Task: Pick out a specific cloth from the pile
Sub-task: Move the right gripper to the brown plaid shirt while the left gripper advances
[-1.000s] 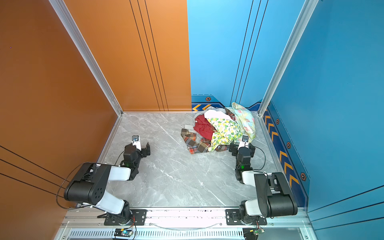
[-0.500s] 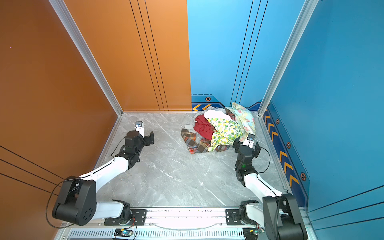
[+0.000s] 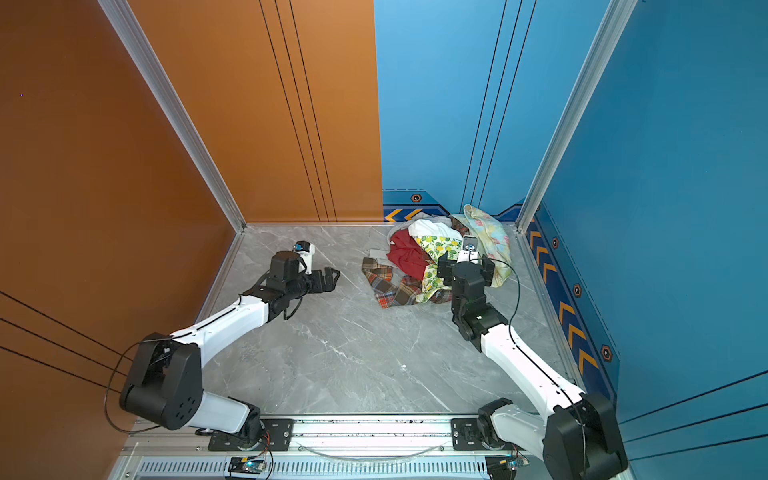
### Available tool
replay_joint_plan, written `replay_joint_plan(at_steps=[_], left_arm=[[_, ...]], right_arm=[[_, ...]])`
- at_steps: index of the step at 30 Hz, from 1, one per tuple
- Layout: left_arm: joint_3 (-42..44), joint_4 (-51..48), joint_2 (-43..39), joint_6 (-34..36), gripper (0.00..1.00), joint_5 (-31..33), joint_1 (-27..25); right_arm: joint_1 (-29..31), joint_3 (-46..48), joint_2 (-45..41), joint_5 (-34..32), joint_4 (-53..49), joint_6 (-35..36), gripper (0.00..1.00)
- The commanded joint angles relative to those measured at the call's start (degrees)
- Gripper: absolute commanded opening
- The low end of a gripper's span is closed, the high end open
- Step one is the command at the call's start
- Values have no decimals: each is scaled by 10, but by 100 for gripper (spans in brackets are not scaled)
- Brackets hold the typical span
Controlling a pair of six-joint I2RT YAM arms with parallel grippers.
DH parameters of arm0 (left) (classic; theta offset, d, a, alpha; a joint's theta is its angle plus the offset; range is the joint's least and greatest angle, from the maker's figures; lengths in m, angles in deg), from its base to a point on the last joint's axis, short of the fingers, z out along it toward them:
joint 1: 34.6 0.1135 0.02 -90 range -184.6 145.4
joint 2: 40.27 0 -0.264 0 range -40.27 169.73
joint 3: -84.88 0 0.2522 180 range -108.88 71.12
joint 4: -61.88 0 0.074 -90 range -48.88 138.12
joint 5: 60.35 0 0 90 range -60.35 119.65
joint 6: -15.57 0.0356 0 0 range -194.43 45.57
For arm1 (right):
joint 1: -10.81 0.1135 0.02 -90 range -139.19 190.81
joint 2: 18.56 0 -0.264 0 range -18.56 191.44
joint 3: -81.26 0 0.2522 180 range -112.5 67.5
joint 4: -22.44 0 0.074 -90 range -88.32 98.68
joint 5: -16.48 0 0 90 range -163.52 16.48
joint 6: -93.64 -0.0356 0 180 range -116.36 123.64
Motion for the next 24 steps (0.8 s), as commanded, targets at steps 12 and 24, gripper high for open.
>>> replay_joint_plan(at_steps=[12, 24], left_arm=[[-45, -58, 5, -48, 98, -78, -18], [-51, -95, -27, 17, 98, 3, -13]], right_arm=[[135, -178, 204, 47, -220, -58, 97], [219, -280, 362, 33, -332, -231, 94]])
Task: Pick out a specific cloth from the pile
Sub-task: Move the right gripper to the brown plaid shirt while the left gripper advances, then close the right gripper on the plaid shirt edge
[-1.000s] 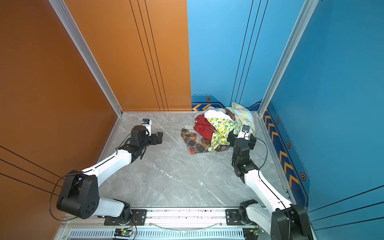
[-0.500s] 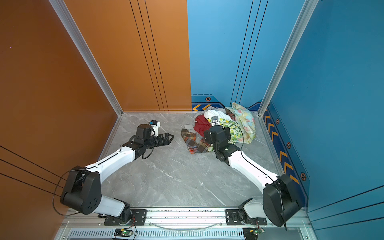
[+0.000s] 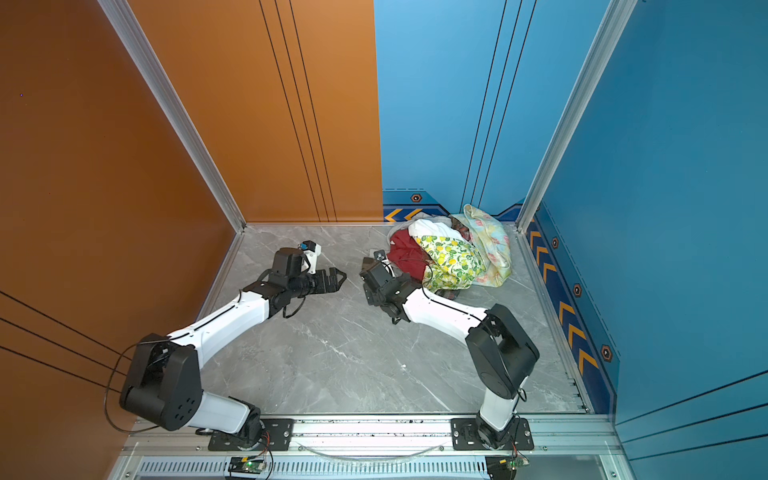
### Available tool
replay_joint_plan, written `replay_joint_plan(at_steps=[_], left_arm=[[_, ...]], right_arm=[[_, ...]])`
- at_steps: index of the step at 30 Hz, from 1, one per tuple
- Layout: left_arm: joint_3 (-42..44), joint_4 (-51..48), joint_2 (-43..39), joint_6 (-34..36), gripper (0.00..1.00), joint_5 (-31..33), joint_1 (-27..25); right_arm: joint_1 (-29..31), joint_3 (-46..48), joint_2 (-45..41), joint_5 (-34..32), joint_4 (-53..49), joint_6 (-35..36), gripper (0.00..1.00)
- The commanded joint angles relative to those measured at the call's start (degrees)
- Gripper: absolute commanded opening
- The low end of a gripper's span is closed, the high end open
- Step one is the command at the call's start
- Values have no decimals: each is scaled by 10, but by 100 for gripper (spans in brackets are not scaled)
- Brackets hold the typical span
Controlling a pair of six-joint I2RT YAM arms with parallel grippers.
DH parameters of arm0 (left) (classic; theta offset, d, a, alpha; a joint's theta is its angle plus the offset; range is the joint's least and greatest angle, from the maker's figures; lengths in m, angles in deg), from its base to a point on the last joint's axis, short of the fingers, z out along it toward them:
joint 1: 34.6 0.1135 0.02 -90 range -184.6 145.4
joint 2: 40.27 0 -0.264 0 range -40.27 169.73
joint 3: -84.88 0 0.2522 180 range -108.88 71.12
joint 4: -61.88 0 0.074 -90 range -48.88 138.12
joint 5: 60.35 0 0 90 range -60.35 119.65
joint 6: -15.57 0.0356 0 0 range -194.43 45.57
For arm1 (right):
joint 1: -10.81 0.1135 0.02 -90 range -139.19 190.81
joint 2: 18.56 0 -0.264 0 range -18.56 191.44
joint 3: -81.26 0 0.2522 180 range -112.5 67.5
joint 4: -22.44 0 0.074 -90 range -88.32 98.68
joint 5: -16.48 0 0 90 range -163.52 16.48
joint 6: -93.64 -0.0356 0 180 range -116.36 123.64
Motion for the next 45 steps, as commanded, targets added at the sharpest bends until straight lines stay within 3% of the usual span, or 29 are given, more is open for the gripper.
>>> replay_joint_plan(at_steps=[1, 25, 30, 33, 39, 45], left_arm=[[-14, -21, -23, 34, 98, 40, 4], [-7, -16, -36, 35, 98, 54, 28], [-7, -15, -37, 34, 98, 52, 29], [-5, -13, -39, 36, 98, 53, 29], [-3, -10, -42, 37, 98, 56, 29], [0, -9, -42, 39, 98, 56, 28]], right_arm=[[-4, -16, 23, -9, -54, -71, 94], [-46, -82, 161, 40, -72, -125, 93], [-48, -88, 192, 57, -72, -139, 89], [-49, -91, 204, 68, -72, -143, 80], [-73, -92, 212, 92, -72, -145, 36], [-89, -92, 192, 103, -59, -130, 6]])
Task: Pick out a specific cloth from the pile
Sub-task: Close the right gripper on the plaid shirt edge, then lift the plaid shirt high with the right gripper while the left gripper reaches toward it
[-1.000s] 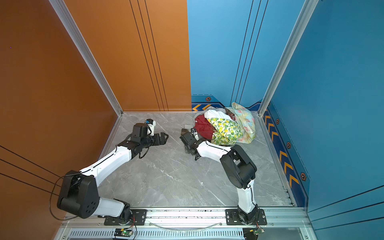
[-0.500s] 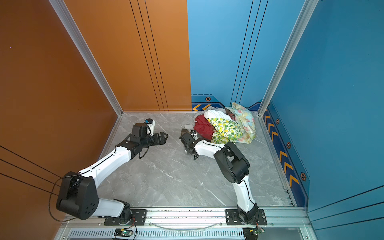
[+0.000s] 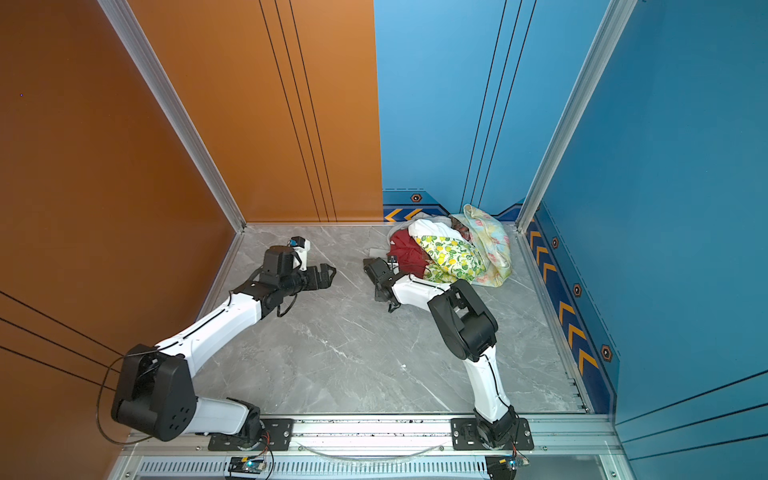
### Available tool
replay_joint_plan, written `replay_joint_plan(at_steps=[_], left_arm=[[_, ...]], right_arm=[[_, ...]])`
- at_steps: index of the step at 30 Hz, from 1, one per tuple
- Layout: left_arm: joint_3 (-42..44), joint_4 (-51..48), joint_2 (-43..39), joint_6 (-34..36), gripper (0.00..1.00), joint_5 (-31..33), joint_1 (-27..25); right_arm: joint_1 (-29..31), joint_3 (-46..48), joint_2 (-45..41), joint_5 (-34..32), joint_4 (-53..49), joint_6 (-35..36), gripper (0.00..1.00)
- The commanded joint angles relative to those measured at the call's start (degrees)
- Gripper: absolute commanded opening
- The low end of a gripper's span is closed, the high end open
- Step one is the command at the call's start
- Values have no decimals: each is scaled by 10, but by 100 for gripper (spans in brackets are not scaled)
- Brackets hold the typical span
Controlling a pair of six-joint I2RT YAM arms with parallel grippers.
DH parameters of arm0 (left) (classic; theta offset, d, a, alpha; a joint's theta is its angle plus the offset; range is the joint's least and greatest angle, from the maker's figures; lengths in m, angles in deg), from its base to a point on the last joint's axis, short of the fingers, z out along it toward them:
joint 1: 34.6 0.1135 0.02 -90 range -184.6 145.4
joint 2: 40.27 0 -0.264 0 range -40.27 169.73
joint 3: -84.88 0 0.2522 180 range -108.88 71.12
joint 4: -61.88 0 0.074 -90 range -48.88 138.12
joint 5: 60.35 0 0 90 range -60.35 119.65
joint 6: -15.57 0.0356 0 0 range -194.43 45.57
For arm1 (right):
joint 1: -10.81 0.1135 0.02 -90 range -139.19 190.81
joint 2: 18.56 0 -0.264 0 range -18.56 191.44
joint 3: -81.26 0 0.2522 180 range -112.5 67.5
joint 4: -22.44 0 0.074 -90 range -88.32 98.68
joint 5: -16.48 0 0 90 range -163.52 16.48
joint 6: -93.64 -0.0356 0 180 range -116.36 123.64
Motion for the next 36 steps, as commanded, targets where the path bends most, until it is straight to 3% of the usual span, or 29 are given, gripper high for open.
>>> replay_joint_plan(at_steps=[1, 10, 18, 30, 36], left_arm=[[0, 1, -15, 14, 98, 8, 5], [0, 1, -10, 14, 98, 9, 4], [0, 2, -9, 16, 98, 8, 6], [3, 5, -4, 23, 98, 12, 0], [8, 20, -6, 33, 98, 12, -16]], right_arm=[[-12, 3, 0, 23, -32, 13, 0], [-50, -69, -106, 4, -27, 71, 0], [-80, -192, -167, 37, -11, 120, 0], [-113, -479, -108, 128, 16, 121, 0], [-108, -508, -110, 140, 24, 117, 0]])
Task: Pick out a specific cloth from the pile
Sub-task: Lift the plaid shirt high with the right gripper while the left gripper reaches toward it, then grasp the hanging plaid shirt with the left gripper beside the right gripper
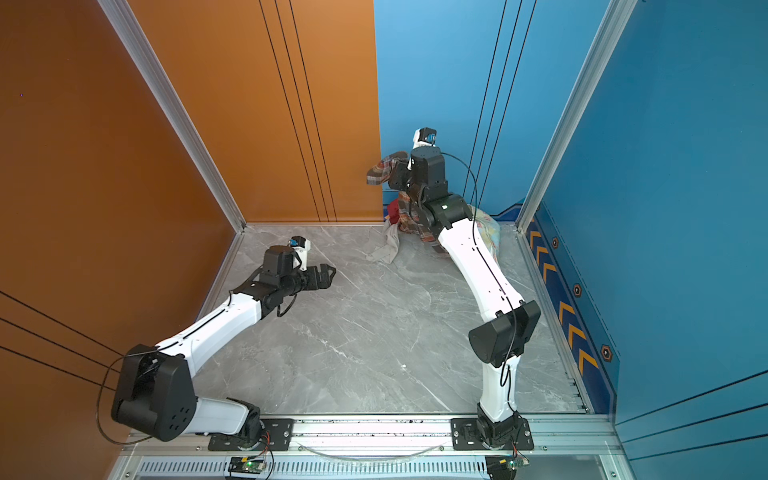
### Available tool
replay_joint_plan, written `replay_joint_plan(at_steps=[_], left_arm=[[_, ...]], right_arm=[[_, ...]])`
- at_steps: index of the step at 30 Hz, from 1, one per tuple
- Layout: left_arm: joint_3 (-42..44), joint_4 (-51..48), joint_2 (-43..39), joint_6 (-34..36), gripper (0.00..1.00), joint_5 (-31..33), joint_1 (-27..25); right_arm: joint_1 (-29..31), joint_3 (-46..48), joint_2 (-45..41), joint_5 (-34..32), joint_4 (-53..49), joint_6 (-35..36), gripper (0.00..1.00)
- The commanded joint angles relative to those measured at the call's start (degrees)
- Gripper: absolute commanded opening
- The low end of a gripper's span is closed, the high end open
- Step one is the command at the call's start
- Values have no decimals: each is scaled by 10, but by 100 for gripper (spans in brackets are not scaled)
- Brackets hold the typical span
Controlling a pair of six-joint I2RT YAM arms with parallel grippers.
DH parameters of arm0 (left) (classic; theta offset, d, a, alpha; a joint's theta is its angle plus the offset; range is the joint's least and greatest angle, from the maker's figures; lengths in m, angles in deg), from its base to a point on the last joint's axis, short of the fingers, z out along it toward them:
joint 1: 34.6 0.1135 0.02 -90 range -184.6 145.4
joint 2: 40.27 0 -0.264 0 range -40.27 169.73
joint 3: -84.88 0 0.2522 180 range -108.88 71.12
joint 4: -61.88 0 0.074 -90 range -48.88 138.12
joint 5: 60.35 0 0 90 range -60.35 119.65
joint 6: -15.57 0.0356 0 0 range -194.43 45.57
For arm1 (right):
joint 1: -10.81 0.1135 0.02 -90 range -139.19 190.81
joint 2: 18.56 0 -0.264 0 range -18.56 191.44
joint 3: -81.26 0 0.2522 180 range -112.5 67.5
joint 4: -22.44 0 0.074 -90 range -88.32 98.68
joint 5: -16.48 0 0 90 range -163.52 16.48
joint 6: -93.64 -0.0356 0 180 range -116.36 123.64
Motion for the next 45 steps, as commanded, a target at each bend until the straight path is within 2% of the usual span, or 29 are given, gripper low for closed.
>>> replay_joint_plan(at_steps=[1, 7, 12, 18, 23, 30, 31, 34, 36, 37, 39, 40, 45], left_arm=[[13, 27, -7, 18, 98, 4, -15], [35, 132, -12, -37, 99, -12, -66], [2, 204, 30, -47, 99, 53, -145], [-115, 287, 165, -37, 99, 116, -218], [-232, 361, 291, -58, 100, 113, -233], [-386, 407, 423, -55, 92, 124, -254], [-406, 407, 437, -49, 89, 129, -255], [-471, 409, 488, -38, 71, 134, -255], [-516, 409, 520, -27, 54, 126, -255], [-535, 410, 532, -26, 43, 120, -252], [-565, 409, 546, -31, 9, 101, -248], [-571, 408, 545, -34, 0, 100, -248], [-589, 366, 514, -29, 0, 89, -244]], right_arm=[[9, -28, -13, 28, 56, 6, 0], [7, -7, -43, 40, 72, 4, 0], [5, 46, -80, 55, 96, -18, 0], [6, 119, -134, 79, 120, -47, 0], [-1, 172, -171, 80, 140, -60, 0], [-14, 222, -199, 90, 157, -82, 0], [-15, 228, -202, 91, 158, -83, 0], [-19, 247, -212, 91, 165, -88, 0], [-22, 260, -220, 92, 167, -89, 0], [-23, 264, -224, 91, 167, -90, 0], [-31, 297, -236, 86, 168, -90, 0], [-37, 310, -244, 84, 168, -91, 0], [-86, 393, -285, 71, 186, -103, 0]])
